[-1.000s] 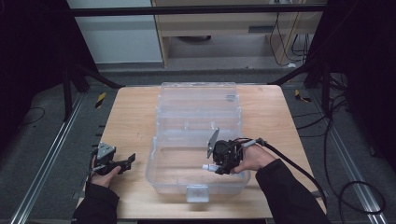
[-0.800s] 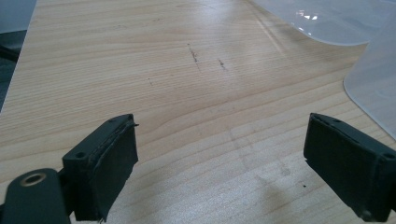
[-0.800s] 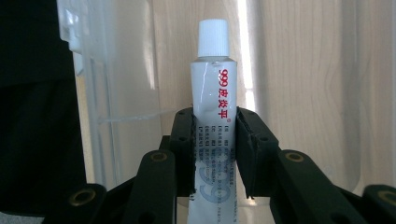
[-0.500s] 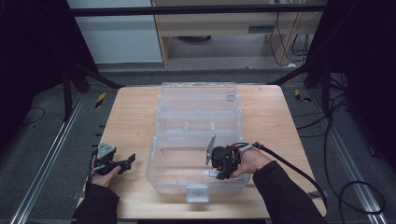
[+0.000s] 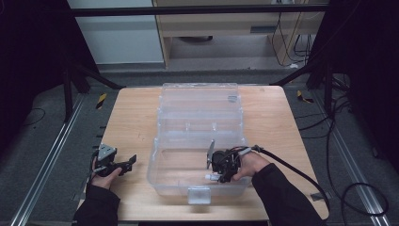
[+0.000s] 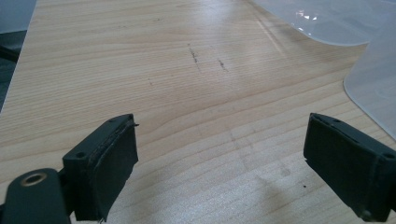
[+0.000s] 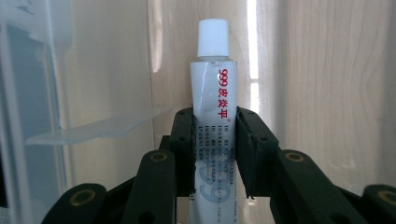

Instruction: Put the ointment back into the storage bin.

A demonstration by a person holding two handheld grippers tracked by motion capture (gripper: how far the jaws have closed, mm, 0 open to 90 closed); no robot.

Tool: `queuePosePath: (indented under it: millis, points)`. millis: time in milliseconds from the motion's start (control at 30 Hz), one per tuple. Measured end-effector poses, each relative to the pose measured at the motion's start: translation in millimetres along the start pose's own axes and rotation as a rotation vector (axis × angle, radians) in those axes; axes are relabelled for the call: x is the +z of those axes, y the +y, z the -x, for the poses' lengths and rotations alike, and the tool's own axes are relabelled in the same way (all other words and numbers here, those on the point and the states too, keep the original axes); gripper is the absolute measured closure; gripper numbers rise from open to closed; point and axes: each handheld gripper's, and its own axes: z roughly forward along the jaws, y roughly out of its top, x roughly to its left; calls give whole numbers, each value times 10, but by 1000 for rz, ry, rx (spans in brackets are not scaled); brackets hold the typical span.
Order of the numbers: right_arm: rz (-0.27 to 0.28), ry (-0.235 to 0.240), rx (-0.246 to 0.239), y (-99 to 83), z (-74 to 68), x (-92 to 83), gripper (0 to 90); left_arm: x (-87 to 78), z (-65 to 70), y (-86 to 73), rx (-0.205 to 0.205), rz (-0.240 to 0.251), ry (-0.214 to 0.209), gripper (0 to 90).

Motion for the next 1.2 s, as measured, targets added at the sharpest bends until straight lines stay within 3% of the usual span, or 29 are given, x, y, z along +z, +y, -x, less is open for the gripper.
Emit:
queuePosePath:
  millis: [467,500,533,633,733,800,967,1200]
  points:
    - [-22,-1,15,-2,-6,86,692,0,1,0,1,0,0,93]
    - [-18,-3,-2,-5,4,97,692,0,0,0,1,0,0,93]
    - [-28,1,23,5,-13,100,692,0,0,0,1,0,0,93]
    - [-36,-3,26,8,-13,109,692,0,1,0,2,0,0,93]
    - [-32,0,0,3,2,124,692,0,1,0,2,-1,0,93]
    - [-42,6,17,13,-10,130,690,0,0,0,2,0,-1,93]
    - [-51,9,3,10,0,150,688,0,1,0,2,0,-1,93]
    - [-44,6,24,0,-10,86,681,2,4,0,-1,0,-1,93]
